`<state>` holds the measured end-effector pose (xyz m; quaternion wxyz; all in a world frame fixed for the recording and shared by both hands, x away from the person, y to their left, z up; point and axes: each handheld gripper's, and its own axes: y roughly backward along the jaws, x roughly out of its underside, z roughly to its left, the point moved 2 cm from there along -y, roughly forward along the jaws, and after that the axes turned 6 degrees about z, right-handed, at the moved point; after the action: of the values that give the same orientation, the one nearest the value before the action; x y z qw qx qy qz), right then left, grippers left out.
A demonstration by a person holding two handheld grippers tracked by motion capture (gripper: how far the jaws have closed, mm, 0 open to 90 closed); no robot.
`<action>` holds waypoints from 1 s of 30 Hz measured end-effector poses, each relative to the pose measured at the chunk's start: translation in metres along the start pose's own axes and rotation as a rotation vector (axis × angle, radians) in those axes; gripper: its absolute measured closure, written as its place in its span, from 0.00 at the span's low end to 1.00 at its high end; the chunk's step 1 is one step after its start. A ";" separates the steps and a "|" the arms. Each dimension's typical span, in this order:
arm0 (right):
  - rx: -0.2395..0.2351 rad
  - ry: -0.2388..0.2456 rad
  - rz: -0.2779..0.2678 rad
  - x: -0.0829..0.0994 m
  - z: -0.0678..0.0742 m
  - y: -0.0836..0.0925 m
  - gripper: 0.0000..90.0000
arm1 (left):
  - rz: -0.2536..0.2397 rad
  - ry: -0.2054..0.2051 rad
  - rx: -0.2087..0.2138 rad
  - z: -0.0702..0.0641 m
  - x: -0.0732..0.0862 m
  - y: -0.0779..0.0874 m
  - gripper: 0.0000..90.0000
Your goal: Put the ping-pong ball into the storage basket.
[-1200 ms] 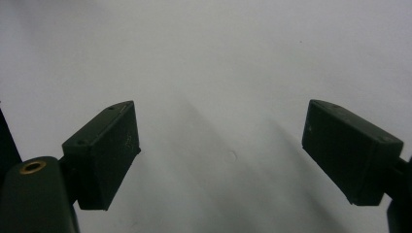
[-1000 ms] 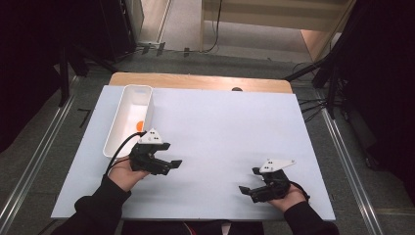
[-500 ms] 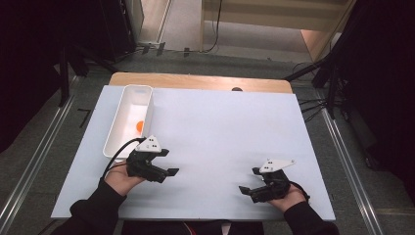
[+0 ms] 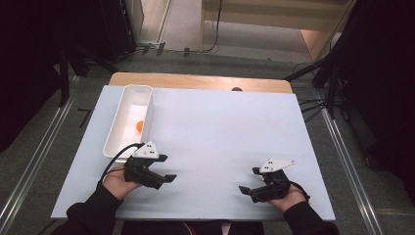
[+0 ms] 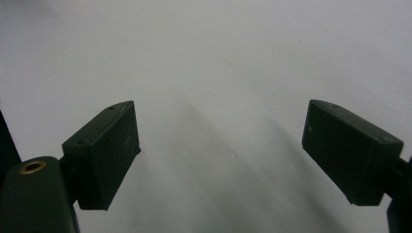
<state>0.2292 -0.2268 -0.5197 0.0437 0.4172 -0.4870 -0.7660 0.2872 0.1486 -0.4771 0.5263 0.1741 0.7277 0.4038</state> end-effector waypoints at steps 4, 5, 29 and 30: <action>0.000 0.002 0.000 0.000 0.000 0.000 0.14 | 0.007 -0.009 -0.001 -0.001 0.004 0.000 0.26; 0.000 0.002 0.000 0.000 0.000 0.000 0.14 | 0.007 -0.009 -0.001 -0.001 0.004 0.000 0.26; 0.001 -0.001 0.001 0.000 0.000 0.000 0.14 | 0.015 -0.004 0.012 -0.005 0.019 0.003 0.26; 0.001 -0.003 0.002 0.000 0.000 0.000 0.14 | 0.015 -0.004 0.012 -0.005 0.019 0.003 0.26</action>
<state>0.2294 -0.2270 -0.5200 0.0434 0.4157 -0.4880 -0.7662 0.2755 0.1609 -0.4863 0.5236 0.1833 0.7278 0.4032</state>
